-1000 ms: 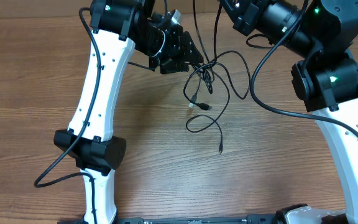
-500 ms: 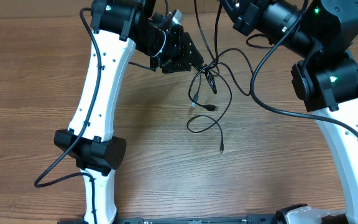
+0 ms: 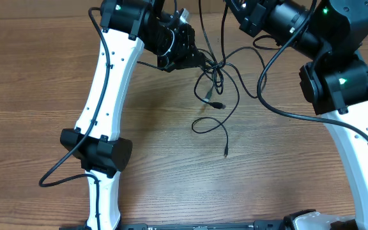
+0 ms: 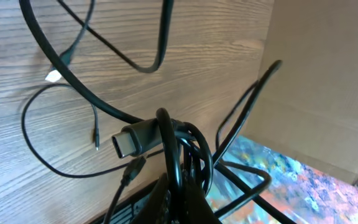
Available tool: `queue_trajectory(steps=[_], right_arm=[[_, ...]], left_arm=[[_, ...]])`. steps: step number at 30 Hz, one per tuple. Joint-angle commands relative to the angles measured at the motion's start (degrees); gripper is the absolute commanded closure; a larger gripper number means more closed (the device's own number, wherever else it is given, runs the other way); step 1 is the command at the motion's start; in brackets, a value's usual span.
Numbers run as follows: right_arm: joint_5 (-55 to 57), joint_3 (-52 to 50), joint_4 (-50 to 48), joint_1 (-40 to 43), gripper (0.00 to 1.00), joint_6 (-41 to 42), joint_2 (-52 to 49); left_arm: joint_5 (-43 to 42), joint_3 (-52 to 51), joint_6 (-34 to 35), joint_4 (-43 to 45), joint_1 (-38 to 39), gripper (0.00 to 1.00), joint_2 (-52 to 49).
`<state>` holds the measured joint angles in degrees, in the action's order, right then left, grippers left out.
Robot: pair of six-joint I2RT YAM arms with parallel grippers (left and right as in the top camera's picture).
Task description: Untangle cables
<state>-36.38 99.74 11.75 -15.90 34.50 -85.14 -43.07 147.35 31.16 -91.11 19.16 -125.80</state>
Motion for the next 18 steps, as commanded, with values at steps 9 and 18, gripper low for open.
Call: queue_trajectory(steps=[9,18], right_arm=[[23.78,0.79,17.75,4.39,0.96,-9.22,0.15],[40.92,1.14,21.92,10.69,0.96,-12.48,0.61]], left_arm=[[34.32,-0.02,-0.31,-5.7,-3.13,0.96,-0.46],[51.78,-0.96,0.15,-5.7,-4.83,0.96,-0.46]])
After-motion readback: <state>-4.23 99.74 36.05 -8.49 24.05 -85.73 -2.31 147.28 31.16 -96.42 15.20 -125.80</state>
